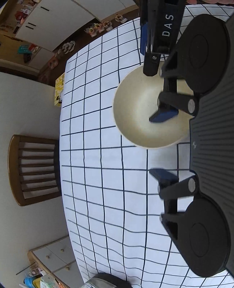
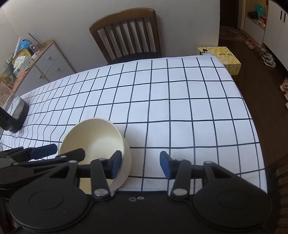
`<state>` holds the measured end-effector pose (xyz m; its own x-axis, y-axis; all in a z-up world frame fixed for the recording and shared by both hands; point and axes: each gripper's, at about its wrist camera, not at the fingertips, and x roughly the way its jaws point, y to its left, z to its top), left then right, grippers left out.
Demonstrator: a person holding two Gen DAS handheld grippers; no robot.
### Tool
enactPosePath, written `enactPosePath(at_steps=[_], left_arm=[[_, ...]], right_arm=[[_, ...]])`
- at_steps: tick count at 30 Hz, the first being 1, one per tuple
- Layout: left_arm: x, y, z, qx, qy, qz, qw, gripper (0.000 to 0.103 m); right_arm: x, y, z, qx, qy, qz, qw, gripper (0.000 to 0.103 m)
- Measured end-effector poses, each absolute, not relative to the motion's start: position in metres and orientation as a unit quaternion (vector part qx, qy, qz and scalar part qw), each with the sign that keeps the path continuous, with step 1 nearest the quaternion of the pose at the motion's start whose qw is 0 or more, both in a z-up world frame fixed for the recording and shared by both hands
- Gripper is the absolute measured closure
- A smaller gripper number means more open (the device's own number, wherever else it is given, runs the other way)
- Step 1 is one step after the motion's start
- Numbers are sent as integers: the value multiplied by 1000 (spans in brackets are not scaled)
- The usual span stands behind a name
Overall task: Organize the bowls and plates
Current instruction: 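Close both grippers on the rim of the cream bowl, then lift the cream bowl with both grippers and carry it over the pink pot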
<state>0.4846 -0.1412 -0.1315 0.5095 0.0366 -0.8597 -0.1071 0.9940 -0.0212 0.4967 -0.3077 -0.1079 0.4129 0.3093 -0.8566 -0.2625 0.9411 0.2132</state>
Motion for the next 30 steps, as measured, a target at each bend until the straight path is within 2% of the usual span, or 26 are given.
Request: enactPosePath(at_steps=[6, 8, 11, 13, 22, 30], left_arm=[[488, -143, -136, -46, 501, 37, 863, 74], [489, -144, -139, -49, 505, 37, 861, 82], [489, -146, -142, -48, 508, 40, 859, 90], [489, -147, -143, -49, 508, 38, 859, 95], [471, -153, -138, -35, 514, 38, 856, 96], [436, -159, -111, -31, 513, 20, 857, 96]], right_arm=[[495, -302, -108, 17, 511, 170, 843, 68], [494, -301, -107, 15, 509, 170, 844, 72], [492, -298, -106, 12, 507, 172, 844, 82], [491, -295, -104, 12, 507, 173, 844, 94], [475, -290, -100, -5, 508, 167, 845, 96], [450, -296, -78, -1, 508, 161, 846, 96]])
